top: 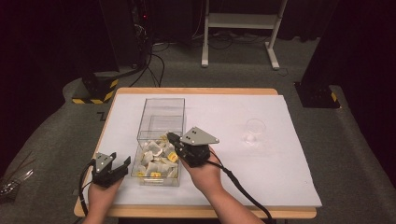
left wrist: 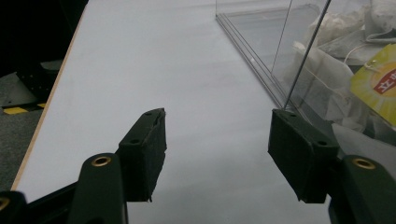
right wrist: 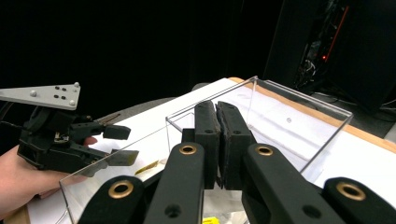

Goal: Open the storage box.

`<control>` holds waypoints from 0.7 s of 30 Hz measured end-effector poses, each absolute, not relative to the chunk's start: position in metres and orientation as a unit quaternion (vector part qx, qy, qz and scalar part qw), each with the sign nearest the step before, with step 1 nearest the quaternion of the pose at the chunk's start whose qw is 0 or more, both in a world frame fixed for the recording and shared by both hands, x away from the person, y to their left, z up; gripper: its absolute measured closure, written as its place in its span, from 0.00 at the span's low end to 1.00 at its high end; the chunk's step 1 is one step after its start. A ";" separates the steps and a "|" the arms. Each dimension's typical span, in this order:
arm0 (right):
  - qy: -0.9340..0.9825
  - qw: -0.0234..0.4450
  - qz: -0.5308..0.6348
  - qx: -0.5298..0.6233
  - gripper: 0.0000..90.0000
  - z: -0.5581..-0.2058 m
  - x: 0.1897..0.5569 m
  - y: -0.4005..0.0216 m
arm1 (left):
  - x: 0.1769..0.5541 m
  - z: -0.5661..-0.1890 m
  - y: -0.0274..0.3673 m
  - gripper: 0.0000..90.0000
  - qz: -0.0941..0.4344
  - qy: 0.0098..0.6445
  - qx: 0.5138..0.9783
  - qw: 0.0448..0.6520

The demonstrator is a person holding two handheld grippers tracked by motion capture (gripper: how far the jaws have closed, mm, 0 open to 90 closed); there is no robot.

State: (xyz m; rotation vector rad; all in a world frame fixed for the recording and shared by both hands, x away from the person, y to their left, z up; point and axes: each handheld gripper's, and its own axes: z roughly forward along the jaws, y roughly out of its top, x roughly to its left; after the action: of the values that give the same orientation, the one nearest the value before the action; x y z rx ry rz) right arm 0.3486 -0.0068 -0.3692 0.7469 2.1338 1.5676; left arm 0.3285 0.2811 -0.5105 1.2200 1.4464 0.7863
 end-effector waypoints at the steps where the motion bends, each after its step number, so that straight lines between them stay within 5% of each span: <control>1: 0.760 0.196 0.559 0.267 0.97 -0.369 0.349 -0.008 | 0.329 -0.511 0.281 0.41 0.328 0.603 0.509 0.520; 21: 0.749 0.222 0.555 0.285 0.97 -0.365 0.357 -0.034 | 0.329 -0.511 0.281 0.40 0.326 0.602 0.511 0.520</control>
State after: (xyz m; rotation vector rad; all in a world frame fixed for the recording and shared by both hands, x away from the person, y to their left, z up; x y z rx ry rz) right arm 0.3566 -0.0340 -0.3651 0.7884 2.0710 1.5329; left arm 0.3289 0.2811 -0.5106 1.2246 1.4433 0.7809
